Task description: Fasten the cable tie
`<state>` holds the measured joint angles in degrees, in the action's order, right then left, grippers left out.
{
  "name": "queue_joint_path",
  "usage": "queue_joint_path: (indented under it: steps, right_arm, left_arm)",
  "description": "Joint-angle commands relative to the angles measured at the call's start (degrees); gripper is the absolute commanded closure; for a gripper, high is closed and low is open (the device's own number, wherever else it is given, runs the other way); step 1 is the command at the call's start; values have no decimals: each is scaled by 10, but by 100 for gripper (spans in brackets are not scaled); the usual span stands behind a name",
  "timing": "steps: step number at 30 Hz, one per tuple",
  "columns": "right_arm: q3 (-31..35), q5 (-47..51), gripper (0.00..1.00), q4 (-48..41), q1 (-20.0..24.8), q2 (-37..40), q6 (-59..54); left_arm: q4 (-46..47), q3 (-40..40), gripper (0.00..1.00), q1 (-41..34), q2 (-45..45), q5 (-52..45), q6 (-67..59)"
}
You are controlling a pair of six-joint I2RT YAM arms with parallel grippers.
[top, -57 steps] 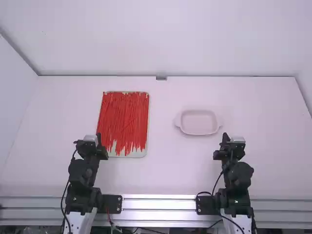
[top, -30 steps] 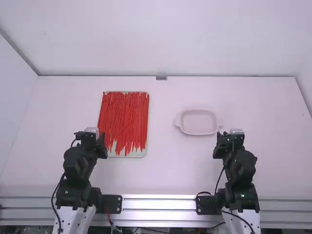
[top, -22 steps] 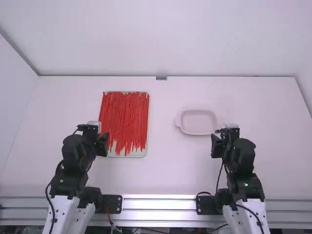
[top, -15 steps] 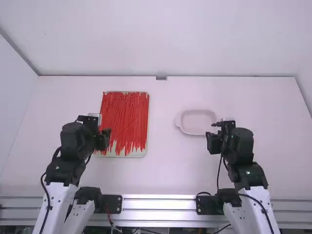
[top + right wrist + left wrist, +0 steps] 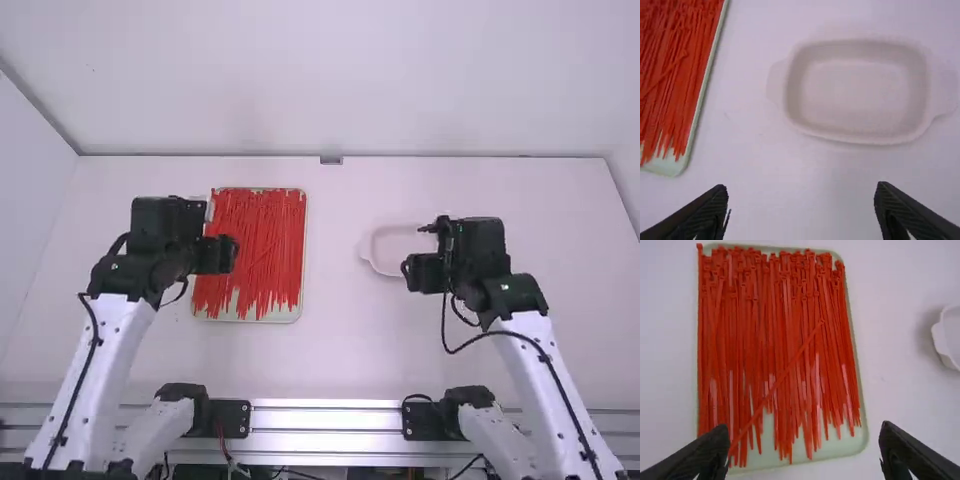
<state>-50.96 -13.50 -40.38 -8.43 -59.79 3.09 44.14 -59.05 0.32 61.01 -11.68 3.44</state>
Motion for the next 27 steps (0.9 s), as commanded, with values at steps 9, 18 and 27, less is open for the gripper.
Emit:
queue_joint_path:
  steps: [9, 18, 27]
  right_arm:
    - [-104, -34, 7, -36, -56, -69, 7]
    - [-139, -62, 2, -64, -67, -92, 29]
    - [-151, -62, 2, -59, -66, -95, 29]
  left_arm:
    - [50, -112, 7, 0, 103, -29, 8]
    - [64, -154, 1, 0, 166, -39, 13]
    - [20, -162, 1, 1, 205, -67, 15]
